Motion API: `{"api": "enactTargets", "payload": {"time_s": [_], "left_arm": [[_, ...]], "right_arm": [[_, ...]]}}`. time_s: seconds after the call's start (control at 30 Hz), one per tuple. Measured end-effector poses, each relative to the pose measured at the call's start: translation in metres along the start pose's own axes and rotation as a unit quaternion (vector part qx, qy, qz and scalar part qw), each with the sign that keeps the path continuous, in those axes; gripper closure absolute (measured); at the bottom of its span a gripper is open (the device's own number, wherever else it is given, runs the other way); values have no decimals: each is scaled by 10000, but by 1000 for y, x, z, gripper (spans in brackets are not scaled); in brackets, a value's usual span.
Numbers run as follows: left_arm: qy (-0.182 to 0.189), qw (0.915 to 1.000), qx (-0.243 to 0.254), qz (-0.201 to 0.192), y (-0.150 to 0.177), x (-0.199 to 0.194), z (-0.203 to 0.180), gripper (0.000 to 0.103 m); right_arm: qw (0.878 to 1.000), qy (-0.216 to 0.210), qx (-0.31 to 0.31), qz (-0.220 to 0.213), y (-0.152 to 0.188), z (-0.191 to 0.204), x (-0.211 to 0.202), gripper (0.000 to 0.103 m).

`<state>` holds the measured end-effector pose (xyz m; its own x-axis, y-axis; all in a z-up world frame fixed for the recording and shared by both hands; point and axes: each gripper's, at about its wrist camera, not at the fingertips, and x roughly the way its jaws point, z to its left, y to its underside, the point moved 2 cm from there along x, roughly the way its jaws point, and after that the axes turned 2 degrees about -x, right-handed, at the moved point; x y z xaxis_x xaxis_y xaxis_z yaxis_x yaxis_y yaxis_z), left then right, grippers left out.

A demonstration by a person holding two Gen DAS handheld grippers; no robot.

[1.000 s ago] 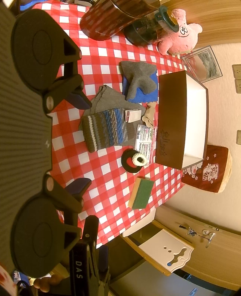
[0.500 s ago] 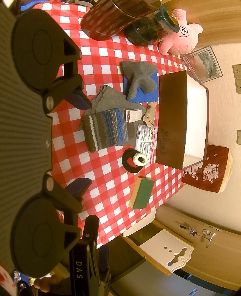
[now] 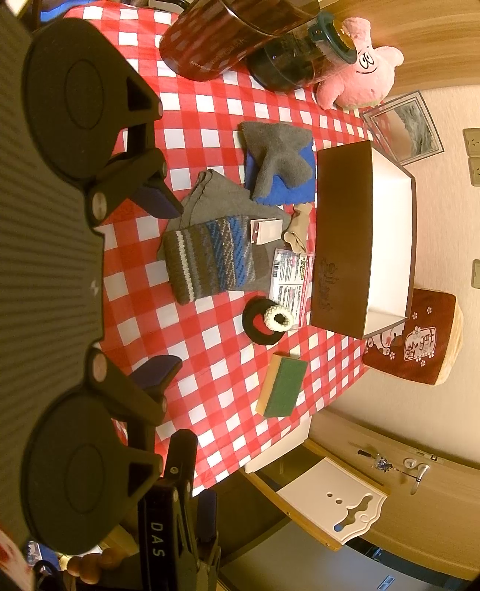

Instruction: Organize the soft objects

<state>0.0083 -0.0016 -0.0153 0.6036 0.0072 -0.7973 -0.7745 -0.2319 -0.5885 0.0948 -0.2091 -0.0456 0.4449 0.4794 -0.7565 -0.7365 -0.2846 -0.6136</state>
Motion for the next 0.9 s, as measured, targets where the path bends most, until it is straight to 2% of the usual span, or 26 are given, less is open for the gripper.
{"api": "enactTargets", "payload": {"time_s": [0.63, 0.9], "left_arm": [[-11, 10000, 0, -1, -7, 2, 1, 23], [-59, 10000, -18, -44, -10, 4, 20, 23]], "right_arm": [[10000, -11, 15, -2, -1, -2, 6, 0], [10000, -34, 6, -72, -4, 10, 4, 0]]}}
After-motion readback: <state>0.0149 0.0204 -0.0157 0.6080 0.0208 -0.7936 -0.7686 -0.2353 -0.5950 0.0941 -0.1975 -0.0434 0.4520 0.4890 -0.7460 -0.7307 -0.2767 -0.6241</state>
